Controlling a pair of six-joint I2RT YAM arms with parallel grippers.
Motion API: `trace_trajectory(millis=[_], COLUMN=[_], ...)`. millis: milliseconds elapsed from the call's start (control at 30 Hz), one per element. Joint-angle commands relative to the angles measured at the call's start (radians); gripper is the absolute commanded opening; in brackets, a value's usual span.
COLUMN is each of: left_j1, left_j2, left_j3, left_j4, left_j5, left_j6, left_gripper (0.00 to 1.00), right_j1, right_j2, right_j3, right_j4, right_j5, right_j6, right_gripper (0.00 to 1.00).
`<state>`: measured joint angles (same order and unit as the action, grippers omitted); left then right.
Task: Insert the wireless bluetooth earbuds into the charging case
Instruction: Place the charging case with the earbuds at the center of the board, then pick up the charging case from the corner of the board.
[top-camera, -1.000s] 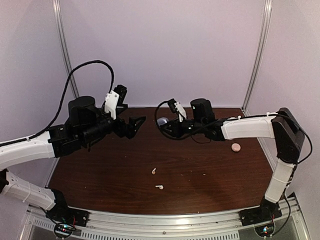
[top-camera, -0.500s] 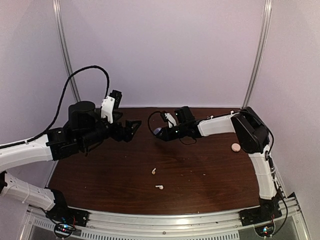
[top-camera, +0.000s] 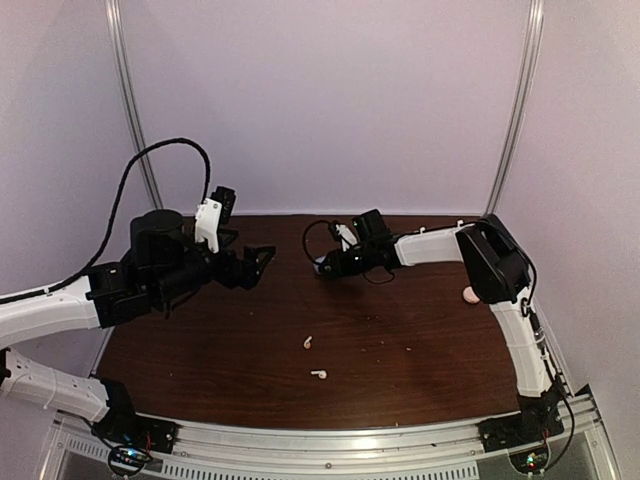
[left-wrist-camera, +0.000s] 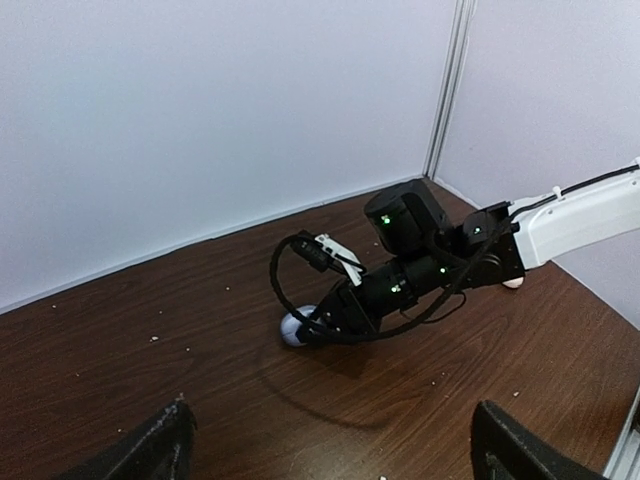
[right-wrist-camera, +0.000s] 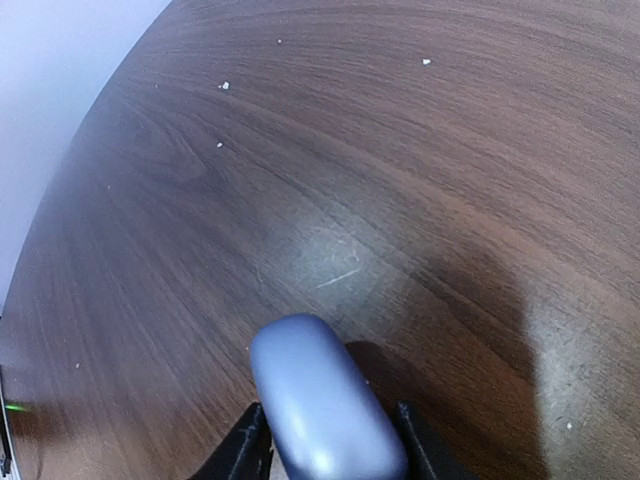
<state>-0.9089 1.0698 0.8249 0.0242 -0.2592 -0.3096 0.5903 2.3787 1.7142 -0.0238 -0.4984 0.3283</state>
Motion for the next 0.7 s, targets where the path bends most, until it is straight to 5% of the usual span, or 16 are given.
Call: trace_trajectory(millis=[0,200,500,667], left_j1=[0.002,0.002,0.004,0.008], left_j2=[-0.012,-0.005,0.018,0.031], left_j3=[-0.008,-0.005,-0.007,-0.007], left_j4=[0.009,0.015,0.049,0.055], left_j5=[-0.026,-0.034,-0.036,-0.021], left_j6=[0.009,0.017,0.047,0.05], left_gripper=[0.98,0.98,0.98,0.98], right_j1=[-0.023,-0.063,-0.186,-0.275], right_j2=[-0.022,-0.12,-0.51,-0.688], right_j3=[0.013,-0.087,-0.48,-0.641], right_j4=[-0.032,-0.008,0.042,0.02], right_j5=[0.034,0.042,0.112,0.19], right_j6=[-0.016,-0.033,-0.054,-0.04], right_gripper=[0.44,0.59,0.83,0.86])
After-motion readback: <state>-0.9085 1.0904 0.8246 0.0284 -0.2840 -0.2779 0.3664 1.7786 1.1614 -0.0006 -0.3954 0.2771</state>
